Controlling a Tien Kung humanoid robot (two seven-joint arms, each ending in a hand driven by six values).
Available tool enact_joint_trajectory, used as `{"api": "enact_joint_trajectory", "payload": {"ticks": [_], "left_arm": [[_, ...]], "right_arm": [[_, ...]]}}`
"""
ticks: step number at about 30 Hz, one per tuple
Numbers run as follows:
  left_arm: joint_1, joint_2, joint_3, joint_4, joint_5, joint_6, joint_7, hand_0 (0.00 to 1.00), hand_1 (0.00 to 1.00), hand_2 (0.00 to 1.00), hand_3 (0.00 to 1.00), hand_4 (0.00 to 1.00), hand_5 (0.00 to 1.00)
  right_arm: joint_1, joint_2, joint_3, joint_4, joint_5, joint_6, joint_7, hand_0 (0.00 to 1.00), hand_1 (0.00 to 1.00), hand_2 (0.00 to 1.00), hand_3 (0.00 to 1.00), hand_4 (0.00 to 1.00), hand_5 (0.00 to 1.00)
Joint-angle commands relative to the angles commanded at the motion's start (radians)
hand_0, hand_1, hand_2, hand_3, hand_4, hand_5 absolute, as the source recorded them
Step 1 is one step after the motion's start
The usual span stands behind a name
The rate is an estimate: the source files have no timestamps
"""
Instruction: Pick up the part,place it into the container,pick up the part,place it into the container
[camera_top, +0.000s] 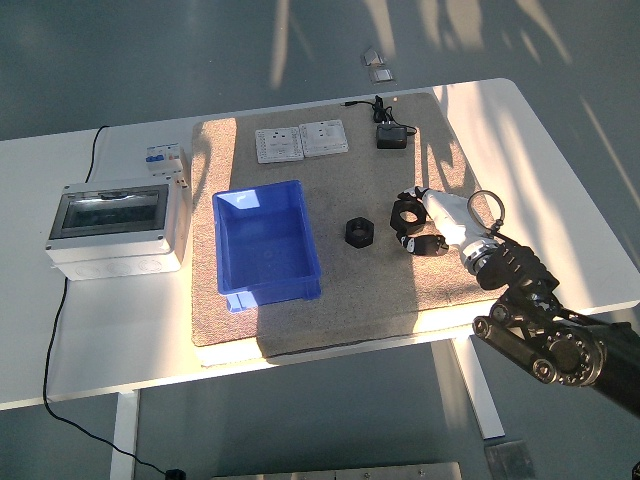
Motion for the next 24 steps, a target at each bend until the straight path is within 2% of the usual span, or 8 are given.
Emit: {"api": "enact_joint_trajectory", "payload": {"ticks": [4, 8, 13, 15, 16, 21, 22, 24], "left_arm": [[0.0, 0.001, 0.0, 0.0, -0.002, 0.001, 0.0, 0.676, 0.657, 0.66, 0.742, 0.76, 0.823], [-0.002, 0.003, -0.003, 0.0, 0.002, 0.0, 0.0, 0.676, 0.657, 0.66, 0.742, 0.76, 0.823], [-0.008, 0.005, -0.005, 0.0, 0.004, 0.001, 0.0, 0.676, 0.658, 0.66, 0.743, 0.76, 0.824], [-0.011, 0.006, -0.003, 0.0, 0.001, 0.003, -0.001, 0.676, 0.658, 0.66, 0.743, 0.76, 0.824], [-0.013, 0.007, -0.002, 0.0, -0.001, 0.003, -0.001, 0.677, 0.658, 0.66, 0.742, 0.76, 0.825], [-0.016, 0.009, 0.0, 0.0, -0.007, 0.004, -0.003, 0.677, 0.658, 0.66, 0.742, 0.76, 0.825], [-0.016, 0.01, 0.001, 0.0, -0.008, 0.005, -0.003, 0.676, 0.658, 0.66, 0.743, 0.76, 0.825], [-0.016, 0.011, 0.002, 0.0, -0.009, 0.005, -0.003, 0.676, 0.658, 0.66, 0.743, 0.76, 0.825]], "right_arm": [[0.043, 0.0, -0.038, 0.063, 0.053, -0.042, 0.048, 0.595, 0.233, 0.515, 0.634, 0.331, 0.002], [0.11, 0.015, -0.107, 0.14, 0.098, -0.038, 0.084, 0.595, 0.233, 0.515, 0.634, 0.331, 0.002], [0.193, 0.054, -0.208, 0.208, 0.112, 0.057, 0.078, 0.608, 0.234, 0.518, 0.635, 0.315, 0.002], [0.211, 0.065, -0.243, 0.2, 0.106, 0.101, 0.064, 0.608, 0.234, 0.518, 0.635, 0.315, 0.002], [0.218, 0.07, -0.258, 0.193, 0.101, 0.123, 0.056, 0.643, 0.318, 0.58, 0.657, 0.318, 0.002], [0.228, 0.079, -0.285, 0.159, 0.086, 0.196, 0.039, 0.643, 0.318, 0.58, 0.657, 0.318, 0.002], [0.228, 0.08, -0.284, 0.155, 0.084, 0.204, 0.038, 0.747, 0.6, 0.684, 0.676, 0.364, 0.002], [0.227, 0.08, -0.282, 0.15, 0.077, 0.21, 0.039, 0.747, 0.6, 0.684, 0.676, 0.364, 0.002]]}}
